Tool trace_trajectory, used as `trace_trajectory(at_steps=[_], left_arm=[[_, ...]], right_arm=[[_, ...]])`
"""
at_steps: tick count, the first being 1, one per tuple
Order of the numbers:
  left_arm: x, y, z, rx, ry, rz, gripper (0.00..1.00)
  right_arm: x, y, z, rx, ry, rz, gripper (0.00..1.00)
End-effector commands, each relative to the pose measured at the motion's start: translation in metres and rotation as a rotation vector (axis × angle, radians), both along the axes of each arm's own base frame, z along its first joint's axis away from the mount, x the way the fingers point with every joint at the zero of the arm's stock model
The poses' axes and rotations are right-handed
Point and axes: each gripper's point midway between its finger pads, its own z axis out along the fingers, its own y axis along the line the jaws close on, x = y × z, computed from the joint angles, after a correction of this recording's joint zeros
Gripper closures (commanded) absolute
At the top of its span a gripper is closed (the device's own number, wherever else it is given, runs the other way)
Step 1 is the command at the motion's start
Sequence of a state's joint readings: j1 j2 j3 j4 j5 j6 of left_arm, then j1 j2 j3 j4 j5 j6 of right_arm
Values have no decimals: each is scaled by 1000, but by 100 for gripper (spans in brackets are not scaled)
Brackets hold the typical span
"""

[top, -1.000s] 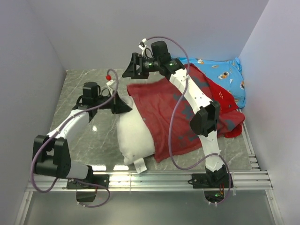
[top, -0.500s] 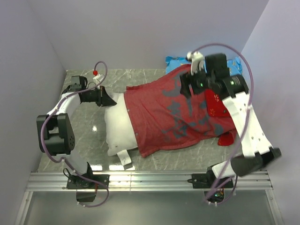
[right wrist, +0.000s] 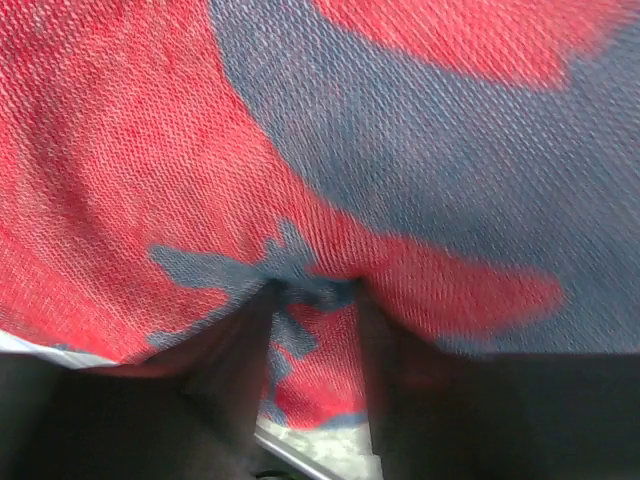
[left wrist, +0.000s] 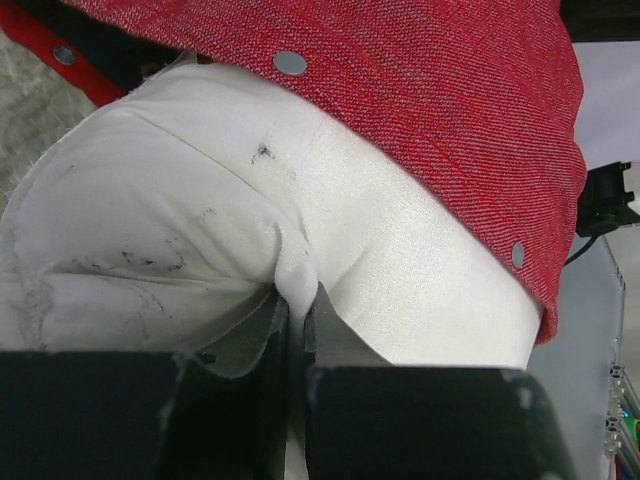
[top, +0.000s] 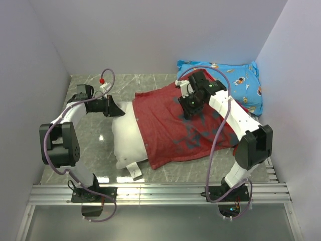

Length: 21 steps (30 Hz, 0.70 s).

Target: Put the pillow into the pillowcase

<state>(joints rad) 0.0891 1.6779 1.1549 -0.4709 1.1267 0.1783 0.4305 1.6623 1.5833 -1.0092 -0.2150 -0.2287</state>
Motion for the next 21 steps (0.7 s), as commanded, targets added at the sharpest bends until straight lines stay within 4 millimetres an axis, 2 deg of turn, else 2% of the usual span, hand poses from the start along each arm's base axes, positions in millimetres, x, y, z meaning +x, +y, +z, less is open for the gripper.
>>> trace_trajectory(at_steps=[1,2,3,4,5,6,9,12,15,18,20,21], left_arm=[[-3,-13,18,-19,-56,-31,91],[-3,-16,19,-22,-57,-39,91],[-2,-23,23,-25,-74,-57,92],[-2,-28,26,-35,-62,-59,93],[-1,-31,29,-39,-71,-62,94],[-1,-41,35,-46,-94,-88,94],[-1,-58,49,-80,-105,-104,95],[-9,-69,60,-115,-88,-108,96],[-16,-73,70,-136,-95,-105,98],[-27,-68,66,-118,-79,-101,99],[-34,-60,56,-104,-53,-88,100],[-37,-55,57,-106,-47,-78,99]], right_arm=[[-17,47,17,216,73,125,81],[-25,60,29,272,84,172,88],[-53,86,43,362,145,285,92],[-67,99,55,406,164,341,97],[-78,114,75,450,154,398,99],[-104,135,90,505,198,473,99],[-134,168,122,585,216,590,100],[-132,180,122,593,248,605,100],[-126,177,103,553,274,596,100],[-103,152,65,478,299,501,100],[-81,129,48,453,303,413,100],[-73,123,49,445,282,392,99]])
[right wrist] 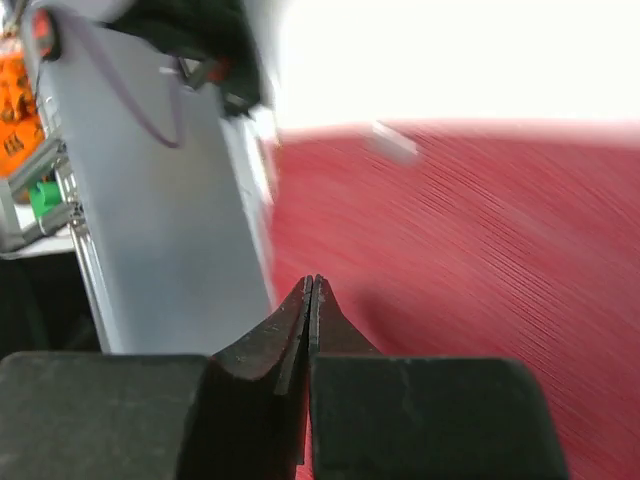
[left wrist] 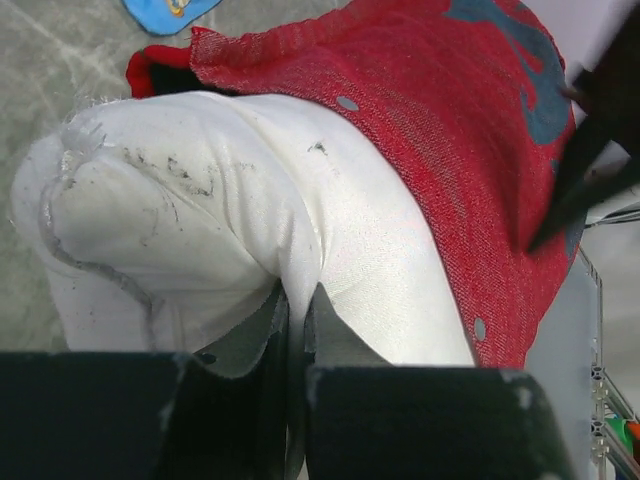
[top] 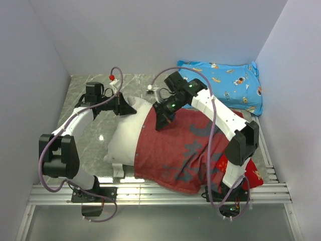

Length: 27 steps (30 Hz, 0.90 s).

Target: Put the pillow into the pillowcase

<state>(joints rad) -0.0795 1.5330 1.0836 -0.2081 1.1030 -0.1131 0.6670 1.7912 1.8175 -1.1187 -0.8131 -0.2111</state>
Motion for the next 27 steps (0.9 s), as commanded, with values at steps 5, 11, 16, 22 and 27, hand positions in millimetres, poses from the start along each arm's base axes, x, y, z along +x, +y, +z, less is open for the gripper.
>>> trace_trajectory(at_steps=[5,11,16,22,27], left_arm=[[-26,29,-8,63,-41,-23,100],[-24,44,-9,162,-161,-70,99],[-14,48,-5,198,-200,-78,100],[-11,46,-2,183,-201,-75,100],[-6,39,3,149,-206,-79,99]], right_arm=[[69,-60,60,22,-176,-238,31],[148,-183,24,-227,-187,-631,21],[139,-235,-57,-381,89,-682,21],[79,-198,-83,-311,330,-529,33],[49,-111,-40,-108,322,-266,60]])
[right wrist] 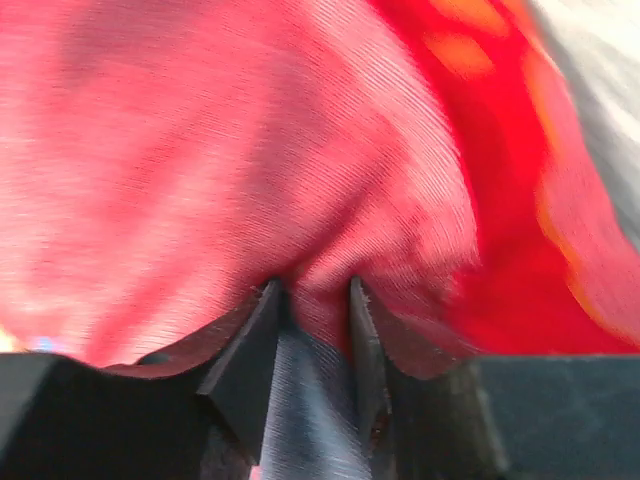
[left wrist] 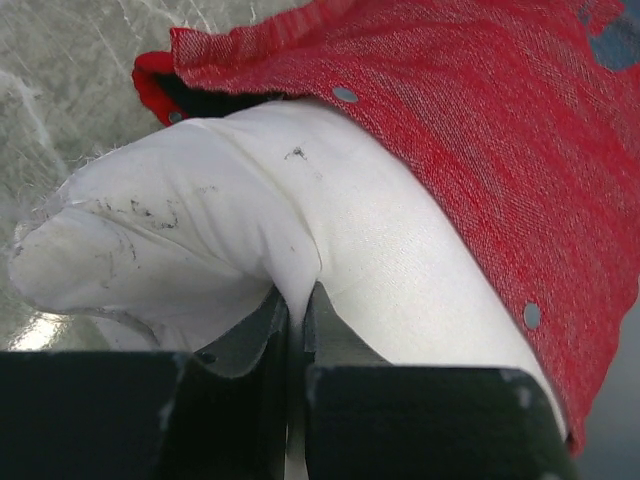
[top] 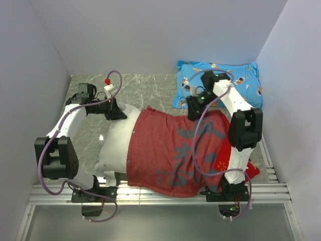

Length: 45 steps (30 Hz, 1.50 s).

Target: Put the pillow into the pillowcase

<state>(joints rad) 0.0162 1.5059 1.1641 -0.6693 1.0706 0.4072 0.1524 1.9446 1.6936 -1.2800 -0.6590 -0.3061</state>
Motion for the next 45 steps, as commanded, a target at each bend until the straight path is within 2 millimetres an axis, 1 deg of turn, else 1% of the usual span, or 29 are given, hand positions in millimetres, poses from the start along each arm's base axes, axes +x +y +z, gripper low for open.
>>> trace_trajectory(at_steps=[1,3,4,5,6,9,11,12,13,14,15,16,17,18,19,20,21,22,23,24,27,28,30,33,34,37,39,43,45], left_arm=[[16,-7,20,-36,-91,-30,99],[16,-18,28,-44,-108,-64,99],[16,-21,31,-50,-109,-70,100],[16,-25,35,-55,-116,-79,99],[17,-28,39,-71,-117,-80,99],[18,-29,45,-95,-103,-59,99],[19,-22,41,-92,-96,-30,100],[19,-18,39,-98,-72,-7,99],[18,-15,36,-102,-60,4,100],[22,5,30,-103,-34,66,100],[23,13,26,-94,-32,80,99],[23,22,24,-86,-28,100,100],[25,37,19,-78,-15,146,99],[27,44,17,-76,-14,169,100],[31,60,15,-66,-13,217,99],[33,68,14,-63,-10,237,99],[35,75,9,-59,5,256,100],[36,83,4,-43,0,265,99],[40,97,3,-28,-5,296,100],[42,104,-5,-20,9,310,99],[46,123,-13,14,17,332,99],[48,125,-13,18,14,332,100],[53,128,-13,25,12,334,100],[56,128,-10,16,16,340,99],[57,128,-11,16,14,340,100],[56,129,-10,19,13,343,99],[55,128,-9,17,13,345,99],[50,124,-14,-1,32,346,100],[49,124,-15,-5,34,354,99]], right_arm=[[-42,87,86,268,-51,221,61],[-58,124,111,331,-94,328,61],[-60,136,119,356,-104,350,61],[-58,148,136,387,-150,365,61],[-69,162,142,412,-149,406,62],[-65,175,129,397,-144,433,62],[-45,169,120,327,-192,404,60],[-34,162,125,307,-235,380,53],[-9,139,128,262,-292,304,49],[3,126,142,257,-343,260,45],[11,108,160,243,-404,212,36],[18,90,171,211,-456,166,32],[31,58,176,146,-509,100,29],[26,40,180,107,-519,77,22],[22,9,190,22,-574,29,21],[13,6,192,20,-583,37,20],[13,-22,192,-62,-612,-13,19],[0,-39,203,-98,-663,-35,19],[-9,-55,185,-158,-638,-21,19],[-15,-78,178,-229,-633,-49,20],[-50,-108,148,-339,-580,-34,21],[-64,-110,130,-348,-523,-17,21],[-84,-108,127,-338,-530,-8,22],[-107,-84,121,-256,-506,17,22],[-121,-65,112,-206,-465,70,22],[-156,-36,98,-161,-437,197,22],[-158,-31,96,-190,-529,211,22],[-160,-28,76,-268,-591,271,20],[-148,-30,72,-325,-642,263,20]])
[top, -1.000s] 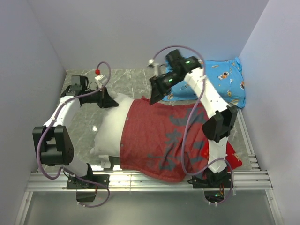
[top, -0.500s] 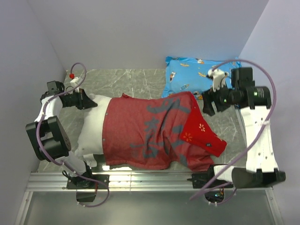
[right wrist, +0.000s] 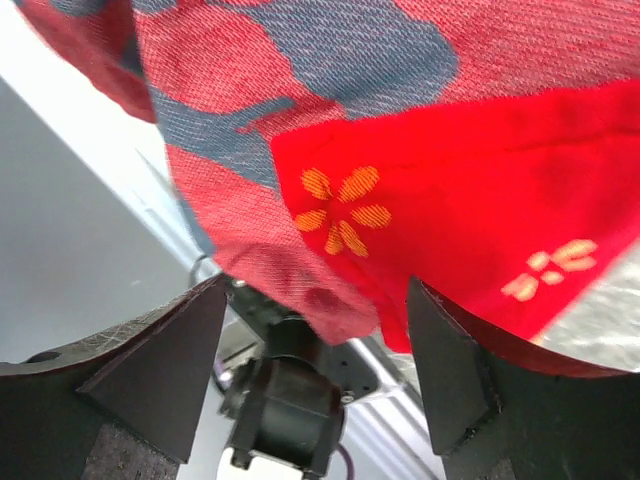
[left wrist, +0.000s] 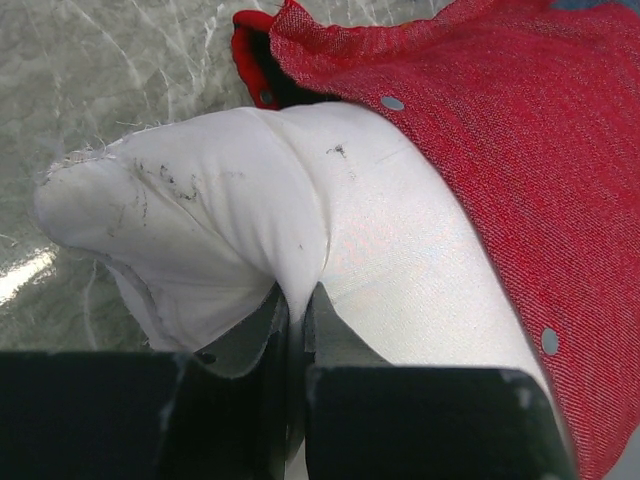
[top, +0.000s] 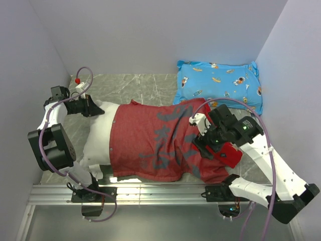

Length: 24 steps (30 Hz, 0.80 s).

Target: Put the pillow into the pillowcase

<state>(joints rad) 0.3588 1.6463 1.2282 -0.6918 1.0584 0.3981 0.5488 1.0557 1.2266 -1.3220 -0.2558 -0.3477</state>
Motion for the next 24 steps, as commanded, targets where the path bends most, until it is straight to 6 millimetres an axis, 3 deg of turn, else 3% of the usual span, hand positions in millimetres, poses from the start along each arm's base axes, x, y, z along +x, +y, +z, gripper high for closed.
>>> trace_trajectory(at_steps=[1,7,10,12,16,19,22,24], left_arm=[[3,2,9,18,-69,2,100],[3,2,7,22,-73,12,99],[6,4,5,20,-74,24,99],[8,3,3,12,-60,26,99],[11,5,3,7,-63,30,100],[13,5,4,9,-66,29,99],[13,5,3,12,-64,27,99],[13,5,4,12,-64,23,100]], right_arm=[[30,-5,-1,-66,-147,-69,20],[42,1,-17,-128,-163,-28,23],[39,4,-30,-147,-140,-3,31],[42,4,-27,-148,-161,-8,46],[51,0,-3,-152,-218,-48,83],[51,-4,19,-122,-270,-77,94],[56,-25,38,-132,-340,-138,97],[71,-51,51,-150,-389,-239,100]])
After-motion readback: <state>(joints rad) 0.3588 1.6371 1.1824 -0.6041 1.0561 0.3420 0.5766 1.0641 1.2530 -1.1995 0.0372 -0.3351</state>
